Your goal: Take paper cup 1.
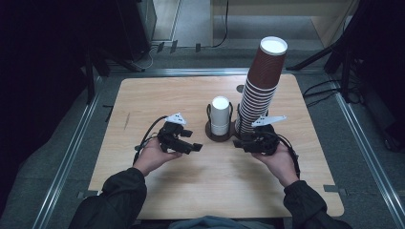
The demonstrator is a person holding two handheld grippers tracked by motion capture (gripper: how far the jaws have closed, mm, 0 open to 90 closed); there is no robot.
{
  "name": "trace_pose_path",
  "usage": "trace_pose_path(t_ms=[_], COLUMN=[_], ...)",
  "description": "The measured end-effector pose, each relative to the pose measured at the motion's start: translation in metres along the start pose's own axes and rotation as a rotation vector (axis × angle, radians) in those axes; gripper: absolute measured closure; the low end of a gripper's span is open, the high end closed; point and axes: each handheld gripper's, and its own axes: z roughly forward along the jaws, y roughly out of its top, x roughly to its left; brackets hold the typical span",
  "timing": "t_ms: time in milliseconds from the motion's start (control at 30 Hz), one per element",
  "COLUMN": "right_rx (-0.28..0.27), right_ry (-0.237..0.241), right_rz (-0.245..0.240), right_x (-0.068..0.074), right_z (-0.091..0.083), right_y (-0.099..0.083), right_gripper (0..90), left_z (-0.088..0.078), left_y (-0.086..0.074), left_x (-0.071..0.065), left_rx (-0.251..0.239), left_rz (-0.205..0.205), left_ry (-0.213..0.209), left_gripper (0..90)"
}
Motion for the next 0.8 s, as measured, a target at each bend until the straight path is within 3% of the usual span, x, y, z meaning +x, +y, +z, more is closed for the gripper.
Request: trace_pose_path(t_ms=[800], right_rx=[0.000], right_ry=[-0.016], right_rz=[0.019], right_x=[-0.0006], right_z=[-0.0041], right_y=[-0.0025], right_gripper=[51.9], left_z=[-0.0016], left_y=[0.0047], left_x=[0.0082], left_rx=[-0.017], left_rz=[0.017], left_ry=[0.019], left_gripper=[26.9])
